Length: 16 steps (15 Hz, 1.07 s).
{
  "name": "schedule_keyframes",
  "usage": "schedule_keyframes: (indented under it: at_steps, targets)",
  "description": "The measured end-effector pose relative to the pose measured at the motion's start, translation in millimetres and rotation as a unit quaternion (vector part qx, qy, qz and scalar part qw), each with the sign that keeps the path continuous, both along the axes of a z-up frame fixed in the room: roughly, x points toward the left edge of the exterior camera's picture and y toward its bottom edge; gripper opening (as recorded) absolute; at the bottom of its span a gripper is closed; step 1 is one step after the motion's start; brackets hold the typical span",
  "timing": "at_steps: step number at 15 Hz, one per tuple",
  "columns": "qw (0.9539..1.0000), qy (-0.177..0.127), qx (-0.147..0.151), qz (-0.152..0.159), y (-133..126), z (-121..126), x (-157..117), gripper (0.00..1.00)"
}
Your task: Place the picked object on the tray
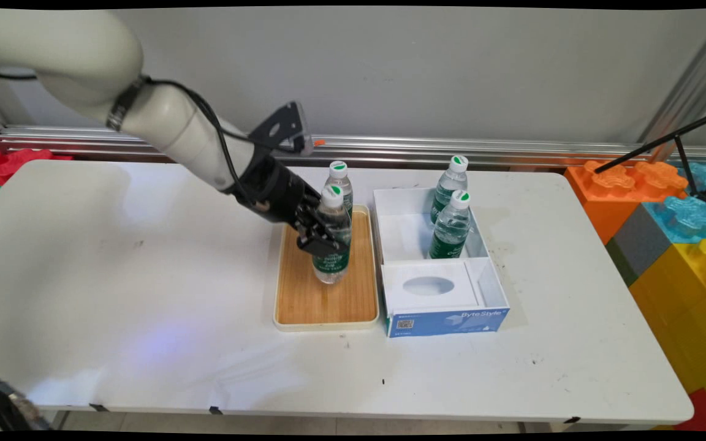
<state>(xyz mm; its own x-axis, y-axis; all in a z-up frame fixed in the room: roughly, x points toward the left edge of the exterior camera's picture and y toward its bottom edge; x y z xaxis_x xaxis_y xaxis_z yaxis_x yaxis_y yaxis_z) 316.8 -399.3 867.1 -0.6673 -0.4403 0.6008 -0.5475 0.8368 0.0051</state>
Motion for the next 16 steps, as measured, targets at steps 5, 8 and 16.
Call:
schedule_keyframes:
  at_steps: [5, 8, 16]
  targets:
    - [0.9996, 0.01, -0.009, -0.023, -4, -37, -2, 0.0]
    - [0.9993, 0.012, -0.013, -0.032, -5, -49, -4, 0.0]
    - [0.998, 0.02, -0.021, -0.056, -8, -77, -10, 1.0]
